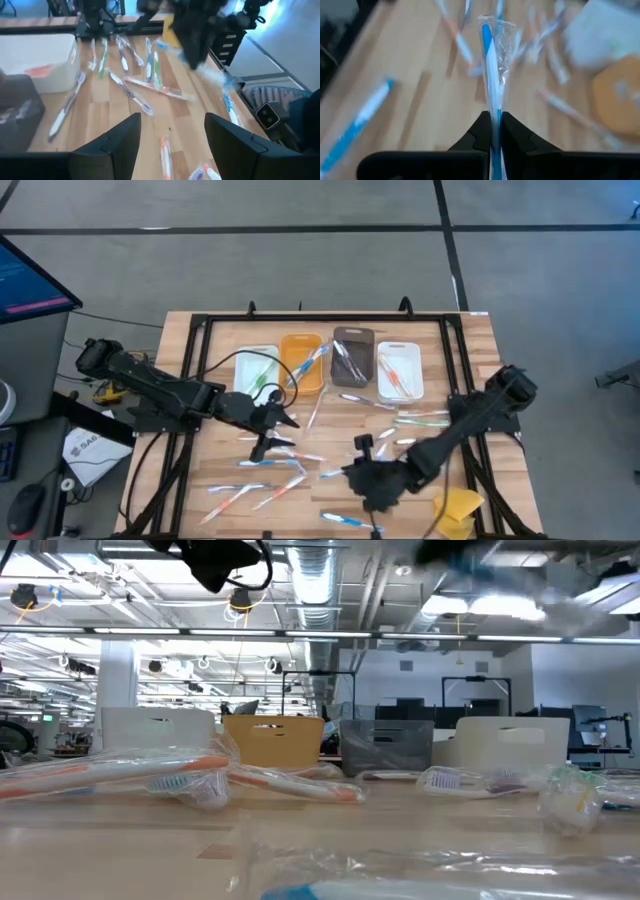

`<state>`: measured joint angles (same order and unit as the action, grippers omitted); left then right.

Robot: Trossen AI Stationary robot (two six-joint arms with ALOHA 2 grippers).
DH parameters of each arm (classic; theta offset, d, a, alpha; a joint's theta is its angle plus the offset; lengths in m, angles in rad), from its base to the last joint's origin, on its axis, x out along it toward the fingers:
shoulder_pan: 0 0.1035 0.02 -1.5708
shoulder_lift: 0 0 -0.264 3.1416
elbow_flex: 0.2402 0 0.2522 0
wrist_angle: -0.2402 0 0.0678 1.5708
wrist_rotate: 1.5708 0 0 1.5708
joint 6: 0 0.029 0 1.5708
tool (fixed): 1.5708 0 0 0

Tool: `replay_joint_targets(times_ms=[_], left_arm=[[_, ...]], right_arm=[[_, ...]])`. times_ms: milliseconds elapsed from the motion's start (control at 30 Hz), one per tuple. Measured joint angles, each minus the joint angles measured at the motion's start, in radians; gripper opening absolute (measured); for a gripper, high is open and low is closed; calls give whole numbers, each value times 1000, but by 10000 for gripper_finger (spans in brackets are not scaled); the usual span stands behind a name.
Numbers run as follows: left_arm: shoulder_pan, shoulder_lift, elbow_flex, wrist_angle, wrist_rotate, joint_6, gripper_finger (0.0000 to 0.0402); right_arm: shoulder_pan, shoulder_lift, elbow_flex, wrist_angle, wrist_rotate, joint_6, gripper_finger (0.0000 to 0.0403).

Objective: Pick & Place Toothbrushes
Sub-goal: Put the blue toothbrush into the orange bin

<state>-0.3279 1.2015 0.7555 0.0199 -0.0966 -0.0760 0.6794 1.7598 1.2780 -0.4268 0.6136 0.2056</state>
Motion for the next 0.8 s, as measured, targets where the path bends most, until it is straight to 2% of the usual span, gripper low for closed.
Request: replay_joint_targets(times_ms=[167, 333, 600, 800], left_arm=[[0, 0, 0, 83, 0, 101, 213], [-2, 5, 0, 211, 14, 179, 213], [-7, 76, 0, 356, 175, 279, 213], [-20, 184, 0, 527, 185, 334, 213]], right_arm=[[64, -20, 14, 90, 202, -37, 13], [76, -21, 15, 256, 297, -149, 13], [56, -21, 15, 352, 303, -200, 13], [46, -21, 15, 382, 274, -206, 13]])
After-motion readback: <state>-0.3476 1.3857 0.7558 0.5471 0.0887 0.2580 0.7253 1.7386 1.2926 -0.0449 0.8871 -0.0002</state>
